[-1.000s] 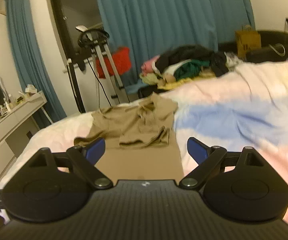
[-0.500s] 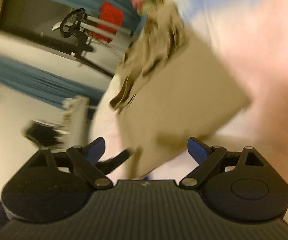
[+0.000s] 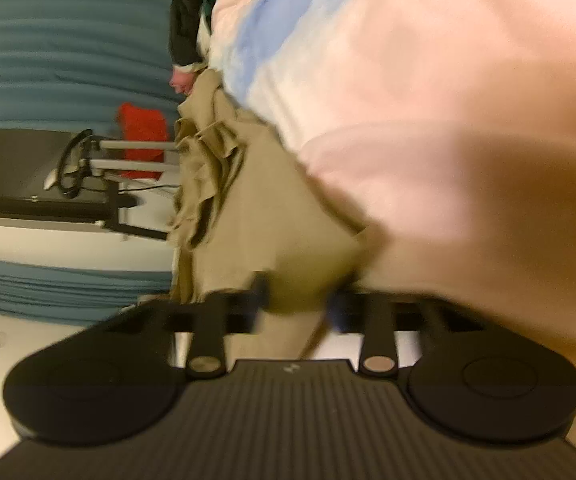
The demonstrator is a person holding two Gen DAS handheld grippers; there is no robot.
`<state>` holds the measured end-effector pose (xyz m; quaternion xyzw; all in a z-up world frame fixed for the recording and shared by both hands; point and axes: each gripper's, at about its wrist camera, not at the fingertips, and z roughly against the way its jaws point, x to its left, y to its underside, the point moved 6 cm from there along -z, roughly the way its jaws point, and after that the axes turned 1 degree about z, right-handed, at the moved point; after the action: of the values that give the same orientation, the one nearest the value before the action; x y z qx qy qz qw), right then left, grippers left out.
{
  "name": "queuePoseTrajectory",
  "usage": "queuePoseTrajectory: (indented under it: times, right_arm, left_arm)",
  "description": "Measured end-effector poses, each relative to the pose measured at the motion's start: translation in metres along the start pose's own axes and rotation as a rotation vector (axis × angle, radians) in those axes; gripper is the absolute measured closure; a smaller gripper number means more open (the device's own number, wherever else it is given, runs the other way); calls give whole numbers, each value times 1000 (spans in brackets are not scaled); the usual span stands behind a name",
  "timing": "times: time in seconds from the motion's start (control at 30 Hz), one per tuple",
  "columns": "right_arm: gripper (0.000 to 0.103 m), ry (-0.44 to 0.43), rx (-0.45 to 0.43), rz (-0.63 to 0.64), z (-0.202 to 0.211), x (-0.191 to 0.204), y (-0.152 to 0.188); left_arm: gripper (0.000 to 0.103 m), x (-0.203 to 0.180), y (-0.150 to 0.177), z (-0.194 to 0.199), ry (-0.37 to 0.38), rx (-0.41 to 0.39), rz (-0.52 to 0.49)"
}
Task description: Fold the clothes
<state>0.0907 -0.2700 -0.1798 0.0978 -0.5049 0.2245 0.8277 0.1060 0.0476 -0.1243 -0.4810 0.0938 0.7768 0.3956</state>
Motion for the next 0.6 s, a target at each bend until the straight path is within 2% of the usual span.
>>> queuePoseTrajectory:
  times: [0.13,0.37,0.47,0.6]
  right_arm:
    - [88,-25,-40,81,13,13,-3]
    - [90,-117,-82,203,66,49,9]
    - [90,-153,-75,218,100,56,27]
    - [90,-174,-91,241,156,53,52]
  left_arm:
    - [98,-7,2,13,15,-25,-33]
    - [99,-30,13,64,83,-82,-97]
    - [99,-42,28,98,108,-127,-152]
    - [99,-48,63,146,127,-128,-183]
